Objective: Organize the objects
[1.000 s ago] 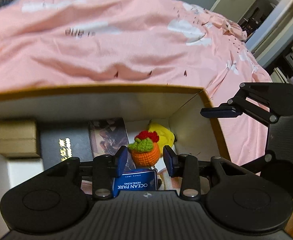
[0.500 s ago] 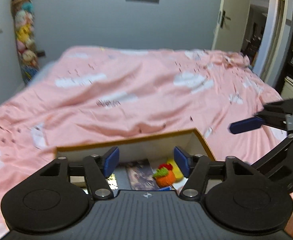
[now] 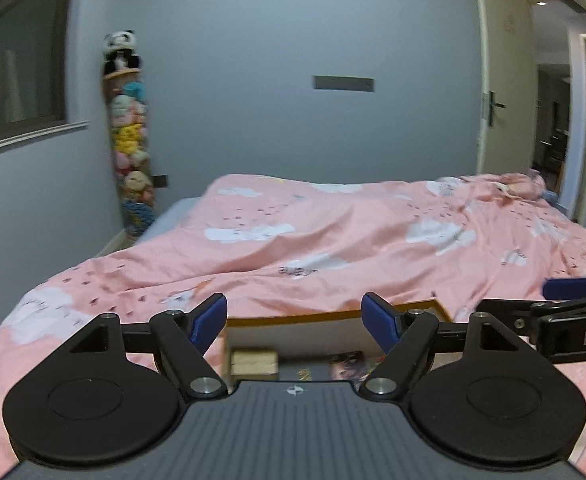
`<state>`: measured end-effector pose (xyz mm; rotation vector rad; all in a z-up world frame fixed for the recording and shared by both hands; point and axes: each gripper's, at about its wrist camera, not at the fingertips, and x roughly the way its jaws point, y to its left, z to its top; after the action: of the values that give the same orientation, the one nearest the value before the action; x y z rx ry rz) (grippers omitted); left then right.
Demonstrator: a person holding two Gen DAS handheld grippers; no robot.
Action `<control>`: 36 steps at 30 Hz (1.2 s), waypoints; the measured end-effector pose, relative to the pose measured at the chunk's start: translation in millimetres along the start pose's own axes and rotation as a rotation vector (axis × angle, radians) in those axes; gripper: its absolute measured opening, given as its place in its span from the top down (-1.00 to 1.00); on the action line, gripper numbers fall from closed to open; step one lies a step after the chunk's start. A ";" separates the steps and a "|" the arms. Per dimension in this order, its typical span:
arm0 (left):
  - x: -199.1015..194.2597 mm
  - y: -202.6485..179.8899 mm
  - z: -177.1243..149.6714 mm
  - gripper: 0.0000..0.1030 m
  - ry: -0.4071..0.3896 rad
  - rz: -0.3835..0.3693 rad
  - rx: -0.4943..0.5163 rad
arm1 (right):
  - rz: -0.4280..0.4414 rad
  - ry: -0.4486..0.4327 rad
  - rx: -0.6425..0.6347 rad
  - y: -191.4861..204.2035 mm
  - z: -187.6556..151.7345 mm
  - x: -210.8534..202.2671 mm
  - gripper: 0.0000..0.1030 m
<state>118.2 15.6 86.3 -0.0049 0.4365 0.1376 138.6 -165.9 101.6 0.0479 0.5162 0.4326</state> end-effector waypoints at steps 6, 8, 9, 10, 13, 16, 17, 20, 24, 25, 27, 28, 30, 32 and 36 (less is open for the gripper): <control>-11.0 8.0 -28.0 -0.73 0.023 0.023 -0.065 | -0.096 -0.023 0.023 12.7 -30.3 -14.5 -0.98; -13.0 5.6 -38.2 -0.73 0.020 0.062 -0.044 | -0.104 -0.025 0.015 16.8 -41.6 -17.8 -0.98; -14.6 3.7 -42.5 -0.74 0.018 0.077 -0.030 | -0.105 -0.033 0.013 18.6 -49.4 -19.2 -0.98; -15.5 2.2 -46.7 -0.74 0.019 0.085 -0.017 | -0.105 -0.049 0.014 19.8 -56.1 -21.9 -0.98; -17.2 -1.7 -58.5 -0.74 0.045 0.067 0.011 | -0.108 -0.091 0.032 22.6 -75.9 -25.3 -0.98; -16.9 -6.3 -69.6 -0.74 0.070 0.059 0.026 | -0.101 -0.065 0.036 24.5 -84.7 -22.7 -0.98; -16.3 -8.3 -72.1 -0.74 0.075 0.057 0.031 | -0.105 -0.054 0.029 25.4 -86.4 -22.2 -0.98; -16.4 -12.2 -79.9 -0.74 0.077 0.032 0.039 | -0.165 -0.032 0.010 26.1 -92.4 -20.0 -0.98; -14.9 -14.6 -89.3 -0.74 0.090 0.009 0.027 | -0.150 -0.037 0.027 20.6 -99.7 -18.6 -0.98; -13.3 -14.9 -90.9 -0.74 0.098 0.008 0.028 | -0.153 -0.027 0.036 19.3 -101.4 -17.4 -0.98; -10.7 -16.1 -95.1 -0.74 0.117 0.004 0.029 | -0.158 -0.010 0.052 16.0 -103.0 -13.4 -0.98; -9.2 -16.0 -97.0 -0.74 0.129 0.003 0.028 | -0.163 -0.001 0.060 14.6 -103.6 -11.3 -0.98; -6.1 -14.7 -100.2 -0.74 0.153 0.000 0.018 | -0.159 0.020 0.075 11.9 -106.0 -6.8 -0.98; -3.1 -13.3 -102.6 -0.74 0.184 0.002 0.004 | -0.170 0.046 0.083 10.8 -108.1 -1.7 -0.98; 0.5 -11.2 -106.4 -0.74 0.224 0.014 -0.010 | -0.170 0.085 0.093 9.8 -113.4 4.6 -0.98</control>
<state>75.3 0.9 -10.7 -0.0277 0.6593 0.1533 83.1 -162.3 2.2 0.0749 0.6186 0.2448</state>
